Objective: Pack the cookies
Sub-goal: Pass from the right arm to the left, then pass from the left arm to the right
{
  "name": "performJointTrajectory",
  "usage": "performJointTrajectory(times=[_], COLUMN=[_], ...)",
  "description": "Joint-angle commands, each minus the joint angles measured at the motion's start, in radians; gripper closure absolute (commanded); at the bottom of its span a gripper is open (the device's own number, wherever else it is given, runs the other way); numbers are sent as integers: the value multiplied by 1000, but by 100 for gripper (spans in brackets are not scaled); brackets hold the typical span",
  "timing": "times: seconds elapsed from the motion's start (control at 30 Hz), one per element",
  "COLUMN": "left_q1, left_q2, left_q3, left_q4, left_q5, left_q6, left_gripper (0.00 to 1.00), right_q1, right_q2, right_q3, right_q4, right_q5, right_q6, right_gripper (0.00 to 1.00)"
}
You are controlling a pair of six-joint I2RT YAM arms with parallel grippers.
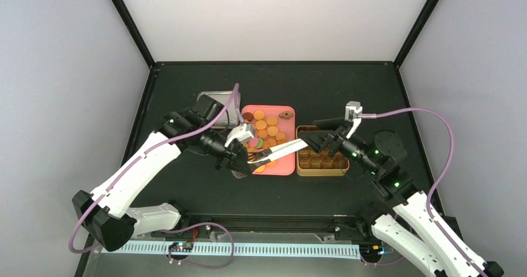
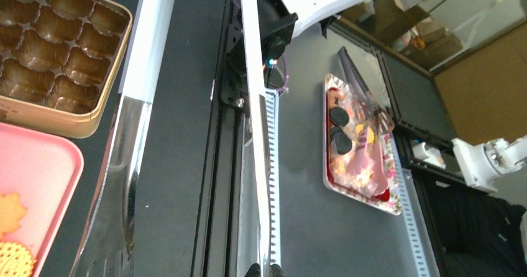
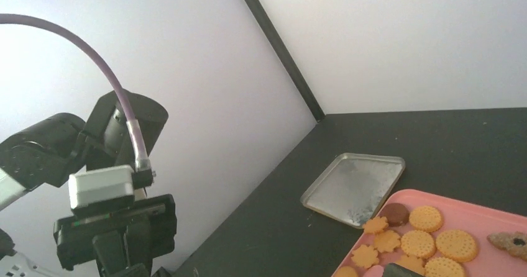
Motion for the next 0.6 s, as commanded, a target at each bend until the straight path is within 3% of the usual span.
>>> performJointTrajectory(times=[0.0, 0.2, 0.57], left_q1=[28, 53, 54], left_q2=[-42, -61, -47], left_q3=[15, -11, -39], left_q4=[94, 241, 373], left_q5=[116, 165, 184], left_q6=[-107, -248, -365], left_gripper=[98, 98, 98], right_q1=[-12, -13, -9], right_q2=[-38, -92, 210], right_q3=[-84, -230, -131], right_q4=[126, 409, 681], right_q5=[-42, -119, -359], right_q6=[100, 223, 263], right_gripper=[0, 0, 2])
